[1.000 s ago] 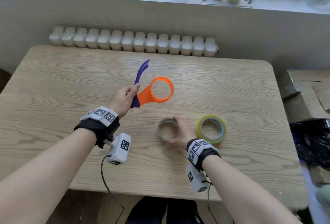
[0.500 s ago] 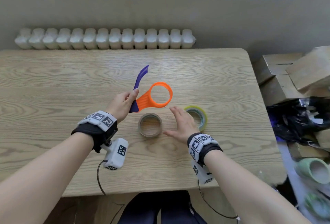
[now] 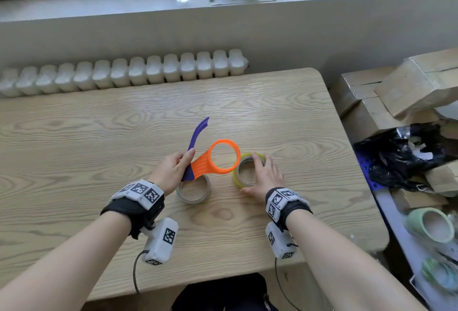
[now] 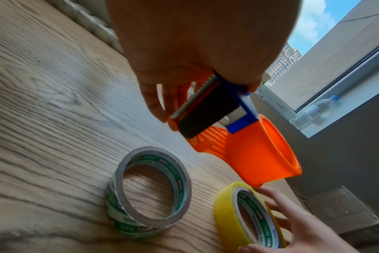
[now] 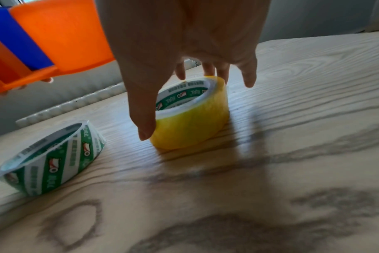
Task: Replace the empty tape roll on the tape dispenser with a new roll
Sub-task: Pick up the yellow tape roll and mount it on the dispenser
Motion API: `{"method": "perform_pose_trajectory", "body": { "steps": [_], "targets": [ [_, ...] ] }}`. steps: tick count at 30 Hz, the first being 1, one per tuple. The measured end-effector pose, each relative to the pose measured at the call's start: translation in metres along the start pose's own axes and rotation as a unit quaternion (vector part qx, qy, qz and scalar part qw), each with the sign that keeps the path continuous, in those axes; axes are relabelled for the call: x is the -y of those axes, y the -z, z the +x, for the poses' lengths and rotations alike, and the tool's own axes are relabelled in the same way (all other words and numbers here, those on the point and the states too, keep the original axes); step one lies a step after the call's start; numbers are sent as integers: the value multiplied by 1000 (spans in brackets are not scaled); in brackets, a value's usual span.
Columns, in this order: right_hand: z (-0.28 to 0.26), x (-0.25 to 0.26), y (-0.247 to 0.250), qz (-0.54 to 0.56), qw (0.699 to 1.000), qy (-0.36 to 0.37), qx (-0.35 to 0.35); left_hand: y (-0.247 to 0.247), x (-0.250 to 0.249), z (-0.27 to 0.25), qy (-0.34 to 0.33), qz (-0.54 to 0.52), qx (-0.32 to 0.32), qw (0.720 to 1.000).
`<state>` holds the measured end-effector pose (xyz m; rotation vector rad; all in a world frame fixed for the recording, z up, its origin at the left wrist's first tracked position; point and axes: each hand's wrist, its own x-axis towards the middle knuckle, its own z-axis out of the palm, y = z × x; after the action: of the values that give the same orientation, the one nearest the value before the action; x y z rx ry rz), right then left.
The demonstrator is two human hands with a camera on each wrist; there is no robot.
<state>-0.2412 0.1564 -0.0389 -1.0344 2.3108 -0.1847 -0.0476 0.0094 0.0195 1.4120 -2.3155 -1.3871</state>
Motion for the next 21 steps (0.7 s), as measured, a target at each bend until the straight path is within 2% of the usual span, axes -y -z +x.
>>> {"method": "perform_pose_trajectory", "body": {
  "steps": [8,12,21],
  "targets": [
    [3,13,49,91,992,29,-85,23,-5,6,1,28,-21,999],
    [4,36,95,117,979,95,-139,47,-26,13,-6,4,-38,999],
    [-4,97,170,149,934,223,-236,95,-54,24,0,38,-87,996]
  ]
}}
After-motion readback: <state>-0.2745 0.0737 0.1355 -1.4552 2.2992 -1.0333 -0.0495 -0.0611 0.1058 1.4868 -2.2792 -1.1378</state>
